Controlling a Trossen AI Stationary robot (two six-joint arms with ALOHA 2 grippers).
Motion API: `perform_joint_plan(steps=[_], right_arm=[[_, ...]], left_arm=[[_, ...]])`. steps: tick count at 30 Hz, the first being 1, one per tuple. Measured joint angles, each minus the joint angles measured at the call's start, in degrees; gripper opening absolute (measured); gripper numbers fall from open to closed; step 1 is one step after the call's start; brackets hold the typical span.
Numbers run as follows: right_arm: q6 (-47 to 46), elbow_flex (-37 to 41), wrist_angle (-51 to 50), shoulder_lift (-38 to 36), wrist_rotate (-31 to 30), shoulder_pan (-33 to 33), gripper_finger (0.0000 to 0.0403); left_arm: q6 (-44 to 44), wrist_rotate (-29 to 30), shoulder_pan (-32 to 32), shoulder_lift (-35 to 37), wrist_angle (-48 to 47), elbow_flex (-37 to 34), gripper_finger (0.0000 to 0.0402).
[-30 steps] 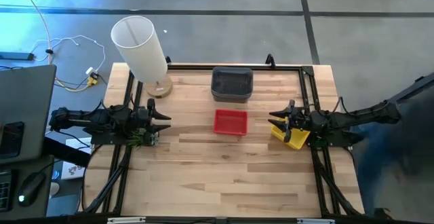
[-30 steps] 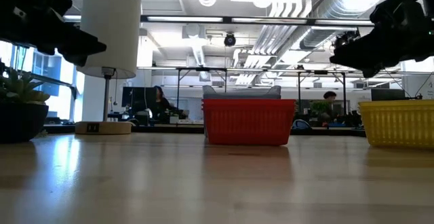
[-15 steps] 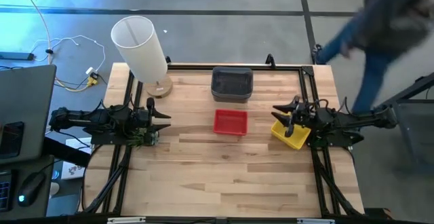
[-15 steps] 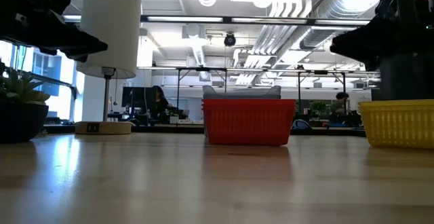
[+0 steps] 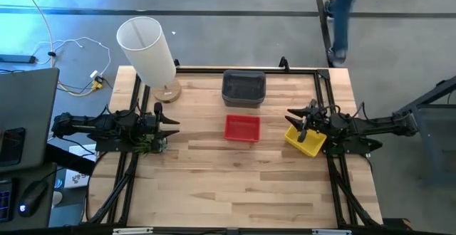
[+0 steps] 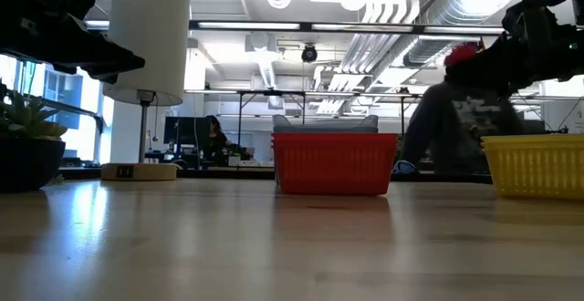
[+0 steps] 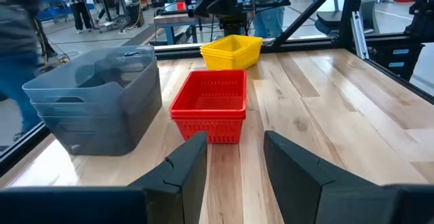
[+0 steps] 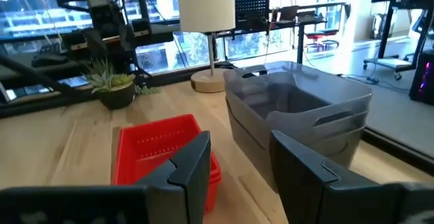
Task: Stack baskets by color
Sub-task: Return to Home Position
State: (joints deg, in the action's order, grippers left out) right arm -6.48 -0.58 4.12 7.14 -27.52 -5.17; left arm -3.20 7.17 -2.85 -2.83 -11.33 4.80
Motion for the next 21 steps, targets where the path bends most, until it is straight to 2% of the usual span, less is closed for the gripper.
perform_joint_plan(steps=[5,21], right_arm=[[2.95,0.02,-0.02,0.00,1.02,0.00,0.0138],[2.02,0.02,-0.04,0.00,1.45,0.00,0.0138]], left_arm=[[0.00,0.03,-0.01,0.00,0.00,0.00,0.0133],[0.00,0.10,-0.02,0.00,0.00,0.02,0.0133]])
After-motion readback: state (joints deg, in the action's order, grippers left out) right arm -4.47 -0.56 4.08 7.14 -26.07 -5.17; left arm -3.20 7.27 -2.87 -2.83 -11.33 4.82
